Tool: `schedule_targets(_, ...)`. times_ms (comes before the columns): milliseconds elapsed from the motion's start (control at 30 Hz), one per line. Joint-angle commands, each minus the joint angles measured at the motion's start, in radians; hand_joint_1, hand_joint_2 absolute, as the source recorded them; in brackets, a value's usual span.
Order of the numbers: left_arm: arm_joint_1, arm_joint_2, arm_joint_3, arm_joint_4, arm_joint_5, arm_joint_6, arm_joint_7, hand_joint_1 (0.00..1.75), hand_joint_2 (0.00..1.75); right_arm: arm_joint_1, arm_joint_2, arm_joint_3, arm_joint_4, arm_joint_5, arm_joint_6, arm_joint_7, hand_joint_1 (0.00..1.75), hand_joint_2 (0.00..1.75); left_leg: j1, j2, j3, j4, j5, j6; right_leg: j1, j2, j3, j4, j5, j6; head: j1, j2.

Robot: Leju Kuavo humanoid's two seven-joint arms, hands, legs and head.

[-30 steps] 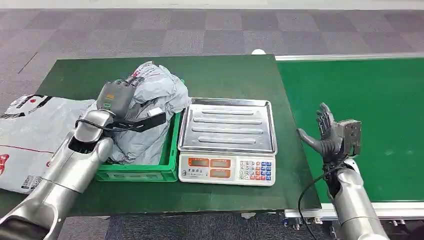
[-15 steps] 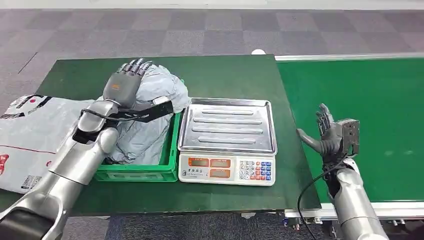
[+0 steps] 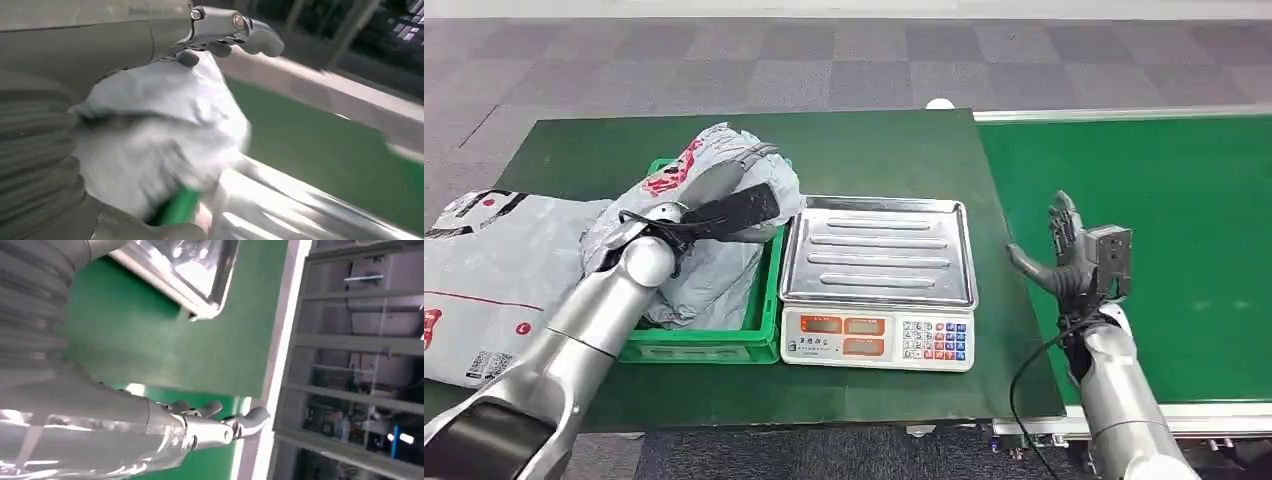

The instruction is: Moved the parcel from conveyor to table for the left to box.

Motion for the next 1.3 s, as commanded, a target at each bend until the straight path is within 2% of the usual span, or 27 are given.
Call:
schedule_targets(33, -0.095, -0.226, 0.161, 0.374, 0.250, 0.025, -0.111, 0.00, 1.75, -0.124, 0.105, 0.183, -0.004, -0.024, -0.038, 0.030, 0.00, 1.75, 0.001, 0.002, 0.000, 0.001, 0.000, 0.000, 0.001, 0.002, -0.001, 0.000, 0.000, -0.001, 0.000, 0.000)
schedule_targets(233, -0.115, -0.299, 0.180, 0.421, 0.362, 0.022, -0.148, 0.00, 1.75, -0.179, 0.150, 0.220, 0.041, -0.123, -0.014, 0.059, 0.00, 1.75, 0.001, 0.001, -0.001, 0.001, 0.000, 0.000, 0.001, 0.001, 0.000, 0.000, 0.000, -0.001, 0.000, 0.000)
schedule_targets(267, -0.126, -0.313, 0.172, 0.436, 0.378, 0.005, -0.138, 0.00, 0.00, -0.190, 0.154, 0.231, 0.047, -0.138, -0.020, 0.058, 0.00, 1.75, 0.000, 0.001, -0.001, 0.001, 0.000, 0.000, 0.000, 0.000, 0.000, 0.000, 0.000, 0.000, 0.000, 0.000)
schedule_targets(333, -0.140, -0.345, 0.179, 0.457, 0.420, -0.015, -0.125, 0.00, 0.00, -0.206, 0.154, 0.255, 0.053, -0.137, -0.050, 0.054, 0.00, 1.75, 0.001, 0.001, -0.002, 0.001, 0.000, 0.000, 0.000, 0.000, -0.001, 0.001, 0.000, -0.001, 0.000, 0.000)
schedule_targets(467, -0.151, -0.404, 0.181, 0.483, 0.462, 0.041, -0.122, 0.00, 0.00, -0.188, 0.164, 0.269, 0.013, -0.138, -0.111, 0.057, 0.00, 1.75, 0.001, -0.002, -0.001, 0.001, 0.000, 0.000, 0.001, -0.003, 0.000, 0.000, 0.000, -0.001, 0.000, 0.000)
schedule_targets(633, -0.130, -0.406, 0.195, 0.475, 0.503, 0.080, -0.173, 0.00, 0.00, -0.157, 0.164, 0.290, 0.007, -0.132, -0.135, 0.069, 0.00, 1.75, 0.002, 0.000, 0.003, -0.001, 0.000, 0.000, 0.002, -0.001, 0.005, -0.004, 0.001, -0.001, 0.000, 0.000)
schedule_targets(733, -0.128, -0.402, 0.194, 0.474, 0.505, 0.078, -0.176, 0.00, 0.00, -0.158, 0.163, 0.290, 0.009, -0.132, -0.134, 0.069, 0.00, 1.75, 0.001, 0.001, 0.003, -0.002, 0.000, -0.001, 0.001, 0.000, 0.004, -0.003, 0.001, -0.002, 0.000, 0.000)
schedule_targets(800, -0.116, -0.401, 0.187, 0.470, 0.515, 0.127, -0.206, 0.00, 0.00, -0.170, 0.169, 0.296, 0.036, -0.128, -0.156, 0.081, 0.00, 1.75, 0.001, 0.000, 0.001, 0.000, 0.000, 0.000, 0.001, -0.001, 0.001, -0.001, 0.000, -0.001, 0.000, 0.000)
schedule_targets(833, -0.104, -0.408, 0.220, 0.471, 0.566, 0.122, -0.215, 0.00, 1.75, -0.176, 0.174, 0.294, 0.051, -0.130, -0.162, 0.081, 0.00, 1.75, 0.002, 0.001, 0.004, -0.003, 0.000, -0.001, 0.002, 0.000, 0.005, -0.005, 0.001, -0.002, 0.000, 0.000)
schedule_targets(1033, -0.047, -0.417, 0.149, 0.493, 0.606, 0.188, -0.309, 0.00, 1.75, -0.171, 0.168, 0.299, 0.104, -0.132, -0.189, 0.057, 0.00, 1.75, 0.001, 0.000, 0.004, -0.003, 0.000, 0.000, 0.001, 0.000, 0.005, -0.004, 0.001, -0.001, 0.000, 0.000)
schedule_targets(1133, -0.026, -0.420, 0.168, 0.498, 0.654, 0.202, -0.311, 0.00, 1.75, -0.171, 0.145, 0.272, 0.121, -0.162, -0.173, 0.053, 0.00, 1.75, 0.001, -0.001, 0.003, -0.002, 0.000, 0.000, 0.001, -0.002, 0.004, -0.003, 0.000, -0.001, 0.000, 0.000)
schedule_targets(1300, -0.023, -0.416, 0.068, 0.515, 0.593, 0.221, -0.327, 0.00, 1.75, -0.165, 0.119, 0.275, 0.146, -0.144, -0.207, 0.032, 0.00, 1.75, 0.000, -0.002, 0.001, -0.001, 0.000, 0.000, 0.000, -0.003, 0.002, -0.002, 0.000, -0.001, 0.000, 0.000)
